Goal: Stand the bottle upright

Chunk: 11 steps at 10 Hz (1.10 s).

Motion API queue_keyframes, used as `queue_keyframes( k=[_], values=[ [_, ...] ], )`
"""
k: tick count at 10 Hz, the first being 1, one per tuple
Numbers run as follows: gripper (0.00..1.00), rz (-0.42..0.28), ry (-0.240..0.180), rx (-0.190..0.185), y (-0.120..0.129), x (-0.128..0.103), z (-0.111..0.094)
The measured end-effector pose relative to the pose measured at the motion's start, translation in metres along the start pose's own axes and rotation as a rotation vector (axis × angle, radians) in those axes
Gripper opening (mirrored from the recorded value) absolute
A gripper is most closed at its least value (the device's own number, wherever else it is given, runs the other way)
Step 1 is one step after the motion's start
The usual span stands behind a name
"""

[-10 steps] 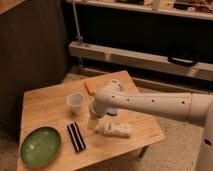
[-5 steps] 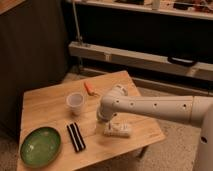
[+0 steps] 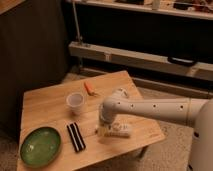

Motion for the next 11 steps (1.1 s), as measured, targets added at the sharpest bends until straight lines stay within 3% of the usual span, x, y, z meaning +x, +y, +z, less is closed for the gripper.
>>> queue_keyframes(
  k=[1,4,7,8,9,11],
  values=[
    [0.67,-0.002,0.003,0.010,0.000,0.001,0.004],
    [0.44,-0.019,0.008,0.042,-0.004,0.008,0.014],
    [0.38,-0.047,-0.009,0.073,-0.009,0.018,0.026],
    [0.27,-0.054,-0.014,0.074,-0.010,0.021,0.028],
    [0.21,-0.058,-0.022,0.074,-0.011,0.021,0.025],
    [0.19,-0.065,-0.023,0.048,-0.008,0.028,0.005]
  ],
)
